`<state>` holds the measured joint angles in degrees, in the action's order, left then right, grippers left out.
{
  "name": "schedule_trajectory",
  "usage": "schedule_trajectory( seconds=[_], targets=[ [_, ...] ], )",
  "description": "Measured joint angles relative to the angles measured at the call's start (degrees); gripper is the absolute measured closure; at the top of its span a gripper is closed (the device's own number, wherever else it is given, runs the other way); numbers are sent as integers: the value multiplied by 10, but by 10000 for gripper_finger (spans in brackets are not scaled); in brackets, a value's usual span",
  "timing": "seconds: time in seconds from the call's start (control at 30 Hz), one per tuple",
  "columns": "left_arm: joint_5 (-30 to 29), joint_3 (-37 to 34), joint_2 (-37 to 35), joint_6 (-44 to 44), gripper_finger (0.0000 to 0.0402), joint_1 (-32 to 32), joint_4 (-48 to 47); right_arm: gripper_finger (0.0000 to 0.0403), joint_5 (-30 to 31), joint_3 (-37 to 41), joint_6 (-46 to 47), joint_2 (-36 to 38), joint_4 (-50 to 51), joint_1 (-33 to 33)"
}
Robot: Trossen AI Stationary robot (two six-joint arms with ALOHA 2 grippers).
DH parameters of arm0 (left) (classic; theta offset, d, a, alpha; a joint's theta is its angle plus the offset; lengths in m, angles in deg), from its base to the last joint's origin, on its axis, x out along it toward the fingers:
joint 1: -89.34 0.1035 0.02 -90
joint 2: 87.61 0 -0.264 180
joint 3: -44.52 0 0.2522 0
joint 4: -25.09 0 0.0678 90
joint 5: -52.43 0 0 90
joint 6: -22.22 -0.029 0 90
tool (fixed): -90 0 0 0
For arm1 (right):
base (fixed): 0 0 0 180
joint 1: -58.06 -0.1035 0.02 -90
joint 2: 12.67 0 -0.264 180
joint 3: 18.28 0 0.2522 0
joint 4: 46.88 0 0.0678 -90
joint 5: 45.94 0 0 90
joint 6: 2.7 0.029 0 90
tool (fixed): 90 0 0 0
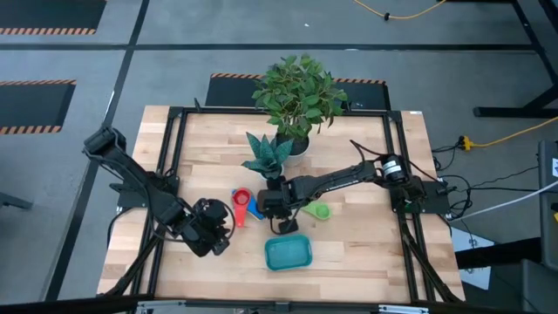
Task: Nest measuring cups in basket
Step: Stack the red measuring cup on top of the blue measuring cup
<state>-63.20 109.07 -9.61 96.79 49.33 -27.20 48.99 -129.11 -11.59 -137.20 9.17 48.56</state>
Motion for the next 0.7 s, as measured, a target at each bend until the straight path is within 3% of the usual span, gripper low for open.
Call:
schedule_trajectory(
  seconds=[0.43, 0.7],
  targets=[
    [3, 0, 105, 14, 253, 30, 0, 331, 0, 61, -2, 0, -124, 3],
    [3, 0, 117, 16, 253, 83, 14, 331, 0, 74, -1, 0, -185, 3]
  ],
)
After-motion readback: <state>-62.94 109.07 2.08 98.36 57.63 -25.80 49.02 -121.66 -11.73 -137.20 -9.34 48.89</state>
